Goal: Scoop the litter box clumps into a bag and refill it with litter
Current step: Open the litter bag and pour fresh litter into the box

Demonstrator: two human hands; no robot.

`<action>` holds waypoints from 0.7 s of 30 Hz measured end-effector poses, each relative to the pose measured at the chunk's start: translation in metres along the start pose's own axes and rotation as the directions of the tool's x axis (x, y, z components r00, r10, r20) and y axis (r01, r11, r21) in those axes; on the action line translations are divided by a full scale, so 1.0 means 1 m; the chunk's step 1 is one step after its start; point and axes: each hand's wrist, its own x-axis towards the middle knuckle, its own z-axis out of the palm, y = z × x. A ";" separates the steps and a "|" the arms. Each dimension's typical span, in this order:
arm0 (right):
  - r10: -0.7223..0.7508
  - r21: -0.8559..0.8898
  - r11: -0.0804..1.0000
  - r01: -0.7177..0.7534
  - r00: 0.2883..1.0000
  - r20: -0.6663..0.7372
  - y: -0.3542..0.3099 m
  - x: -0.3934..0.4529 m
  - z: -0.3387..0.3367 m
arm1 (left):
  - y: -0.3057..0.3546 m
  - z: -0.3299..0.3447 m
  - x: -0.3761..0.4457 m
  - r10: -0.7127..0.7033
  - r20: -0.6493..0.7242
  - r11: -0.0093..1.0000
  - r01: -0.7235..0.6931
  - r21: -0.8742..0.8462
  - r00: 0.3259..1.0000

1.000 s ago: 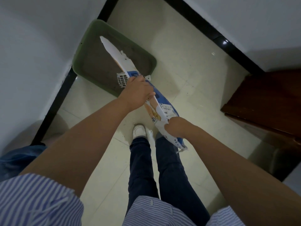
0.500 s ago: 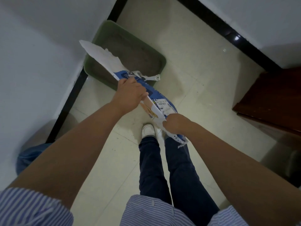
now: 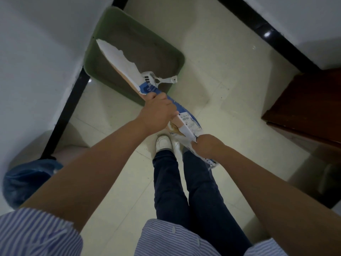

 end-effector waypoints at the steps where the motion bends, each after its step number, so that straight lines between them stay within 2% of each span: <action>1: -0.010 0.006 1.000 0.010 1.000 0.003 0.005 0.006 0.003 | 0.003 0.005 0.002 0.014 0.069 1.000 -0.014 0.013 0.998; 3: -0.004 -0.008 1.000 0.004 1.000 -0.014 0.013 0.017 0.009 | 0.009 0.002 0.009 0.058 -0.055 0.998 -0.057 0.029 0.997; 4: 0.001 -0.010 1.000 -0.001 0.999 -0.035 0.016 0.024 0.011 | 0.009 0.007 0.015 0.028 -0.106 0.996 -0.018 0.086 0.994; 7: 0.005 -0.052 0.999 -0.008 0.999 -0.053 0.027 0.045 0.016 | 0.015 0.031 0.037 0.058 0.111 0.995 -0.066 0.072 0.992; 11: 0.012 -0.051 0.999 -0.014 0.999 -0.037 0.042 0.083 0.014 | 0.018 0.056 0.068 0.050 0.188 0.992 -0.070 0.102 0.981; 12: 0.016 -0.060 0.998 -0.018 0.999 -0.036 0.047 0.094 0.014 | 0.017 0.064 0.075 0.056 0.184 0.991 -0.078 0.111 0.981; 15: 0.023 -0.134 0.991 -0.031 0.997 -0.067 0.067 0.125 0.016 | 0.020 0.080 0.090 0.163 0.059 0.957 -0.172 0.233 0.985; 17: 0.033 -0.155 0.987 -0.045 0.996 -0.081 0.076 0.142 0.015 | 0.018 0.093 0.101 0.221 0.027 0.954 -0.222 0.200 0.975; 18: 0.041 -0.148 0.987 -0.054 0.995 -0.089 0.077 0.148 0.015 | 0.014 0.105 0.104 0.252 0.066 0.940 -0.260 0.223 0.966; 21: 0.020 -0.141 0.989 -0.035 0.994 -0.107 0.075 0.164 0.017 | 0.000 0.115 0.110 0.326 0.055 0.897 -0.328 0.295 0.944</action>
